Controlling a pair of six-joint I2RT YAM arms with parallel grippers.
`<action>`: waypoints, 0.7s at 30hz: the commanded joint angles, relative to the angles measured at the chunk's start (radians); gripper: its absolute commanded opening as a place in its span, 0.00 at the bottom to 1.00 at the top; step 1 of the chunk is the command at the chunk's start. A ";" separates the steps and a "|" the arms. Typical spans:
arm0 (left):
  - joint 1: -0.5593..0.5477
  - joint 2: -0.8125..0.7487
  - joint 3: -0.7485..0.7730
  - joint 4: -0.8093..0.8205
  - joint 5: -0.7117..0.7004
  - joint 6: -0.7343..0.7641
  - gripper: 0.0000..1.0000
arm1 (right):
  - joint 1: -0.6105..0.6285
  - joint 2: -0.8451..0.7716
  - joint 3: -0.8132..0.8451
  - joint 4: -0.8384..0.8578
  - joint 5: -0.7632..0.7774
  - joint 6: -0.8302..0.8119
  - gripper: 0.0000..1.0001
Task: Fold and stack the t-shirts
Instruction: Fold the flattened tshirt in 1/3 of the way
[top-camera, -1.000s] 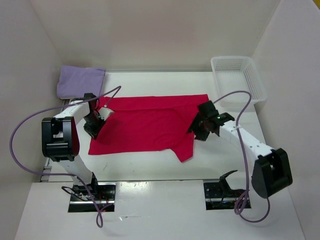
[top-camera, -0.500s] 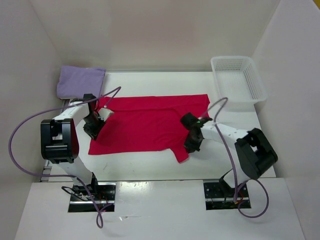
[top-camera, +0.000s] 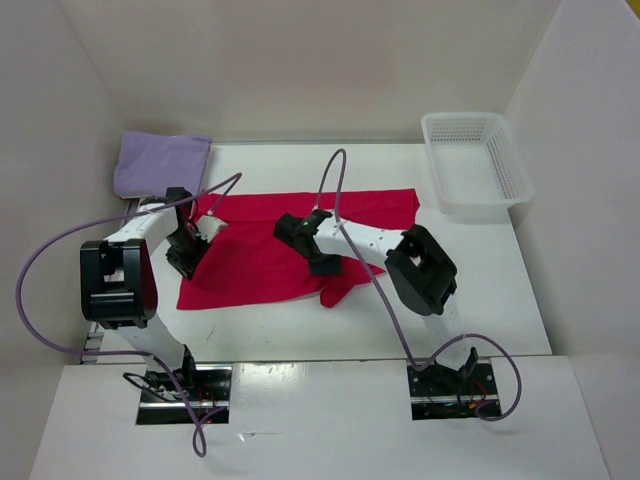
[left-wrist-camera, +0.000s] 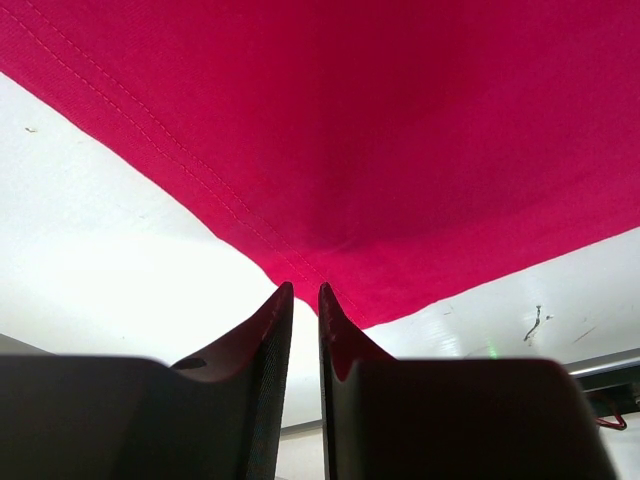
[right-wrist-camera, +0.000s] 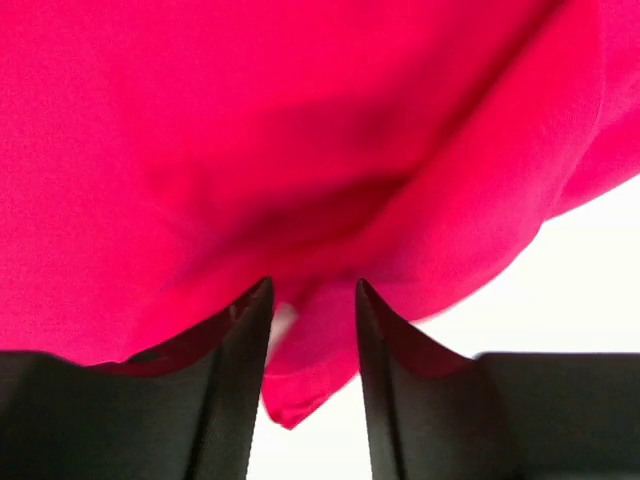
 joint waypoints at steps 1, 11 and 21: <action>0.003 -0.040 -0.005 -0.022 0.012 0.020 0.23 | -0.006 -0.006 0.092 -0.001 0.071 -0.075 0.45; 0.003 -0.050 -0.016 -0.032 0.003 0.029 0.23 | -0.104 -0.504 -0.334 0.373 -0.275 -0.049 0.54; 0.003 -0.050 -0.025 -0.022 0.012 0.029 0.23 | -0.414 -0.693 -0.716 0.448 -0.374 0.014 0.48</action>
